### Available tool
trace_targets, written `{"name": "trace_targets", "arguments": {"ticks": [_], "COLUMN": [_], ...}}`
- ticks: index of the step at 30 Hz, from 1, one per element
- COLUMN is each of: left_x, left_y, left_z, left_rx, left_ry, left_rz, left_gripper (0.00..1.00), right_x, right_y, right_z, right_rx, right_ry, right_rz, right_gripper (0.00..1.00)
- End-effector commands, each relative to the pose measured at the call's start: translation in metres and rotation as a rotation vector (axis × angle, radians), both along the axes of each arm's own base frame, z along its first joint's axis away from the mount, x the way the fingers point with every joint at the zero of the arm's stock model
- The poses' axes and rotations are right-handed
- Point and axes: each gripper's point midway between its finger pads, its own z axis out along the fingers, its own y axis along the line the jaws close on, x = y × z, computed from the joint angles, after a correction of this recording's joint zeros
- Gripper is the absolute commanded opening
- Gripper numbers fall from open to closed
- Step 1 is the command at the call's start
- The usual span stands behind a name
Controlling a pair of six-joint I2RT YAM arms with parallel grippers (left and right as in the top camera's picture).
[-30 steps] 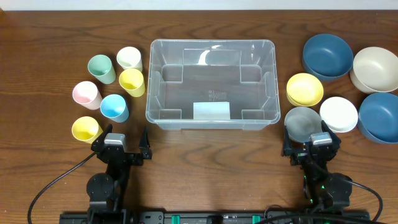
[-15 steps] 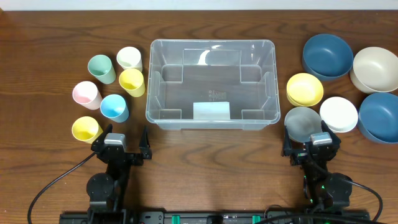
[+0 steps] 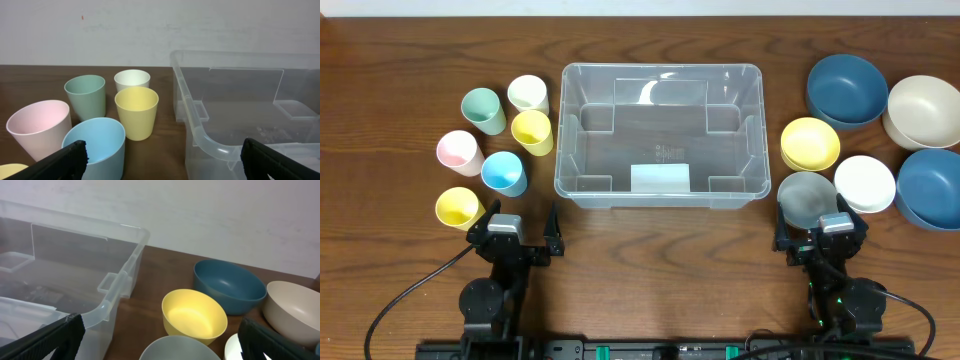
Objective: Pack container
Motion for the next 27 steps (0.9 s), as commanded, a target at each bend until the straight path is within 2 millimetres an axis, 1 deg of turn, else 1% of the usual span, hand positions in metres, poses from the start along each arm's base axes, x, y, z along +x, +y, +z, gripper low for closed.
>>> {"name": "trace_targets", "arguments": {"ticks": [1, 3, 5, 8, 9, 10, 13, 14, 17, 20, 23, 25, 26, 27], "left_x": [-0.001, -0.001, -0.001, -0.001, -0.001, -0.001, -0.001, -0.001, -0.001, -0.001, -0.001, -0.001, -0.001, -0.001], "left_y": [-0.001, -0.001, -0.001, -0.001, -0.001, -0.001, -0.001, -0.001, -0.001, -0.001, -0.001, -0.001, -0.001, -0.001], "left_z": [-0.014, -0.014, -0.014, -0.014, -0.014, -0.014, -0.014, -0.014, -0.014, -0.014, -0.014, -0.014, -0.014, -0.014], "left_rx": [0.009, 0.009, 0.009, 0.009, 0.009, 0.009, 0.009, 0.009, 0.009, 0.009, 0.009, 0.009, 0.009, 0.009], "left_ry": [0.042, 0.042, 0.042, 0.042, 0.042, 0.042, 0.042, 0.042, 0.042, 0.042, 0.042, 0.042, 0.042, 0.042], "left_rz": [-0.008, -0.008, -0.008, -0.008, -0.008, -0.008, -0.008, -0.008, -0.008, -0.008, -0.008, -0.008, -0.008, -0.008], "left_gripper": [0.98, 0.98, 0.98, 0.98, 0.98, 0.98, 0.98, 0.98, 0.98, 0.98, 0.98, 0.98, 0.98, 0.98], "right_x": [0.0, 0.0, -0.002, -0.008, -0.01, -0.013, -0.02, -0.022, -0.021, -0.006, 0.02, 0.039, 0.045, 0.049], "right_y": [-0.003, 0.0, 0.01, 0.021, 0.022, 0.023, 0.022, 0.021, 0.018, 0.015, 0.015, 0.023, 0.03, 0.041], "right_z": [0.008, 0.024, 0.034, 0.041, 0.045, 0.053, 0.088, 0.102, 0.144, 0.178, 0.199, 0.209, 0.213, 0.216], "right_rx": [-0.015, -0.012, -0.012, -0.009, -0.001, -0.002, -0.016, -0.019, -0.017, -0.008, 0.01, 0.033, 0.048, 0.074], "right_ry": [-0.038, -0.104, -0.143, -0.116, -0.101, -0.1, -0.109, -0.108, -0.073, 0.04, 0.187, 0.288, 0.328, 0.377], "right_rz": [-0.015, 0.004, 0.059, 0.129, 0.134, 0.136, 0.132, 0.13, 0.115, 0.106, 0.122, 0.176, 0.216, 0.283], "right_gripper": [0.99, 0.99, 0.99, 0.98, 0.99, 0.99, 0.99, 0.99, 0.99, 0.99, 0.99, 0.99, 0.99, 0.99]}}
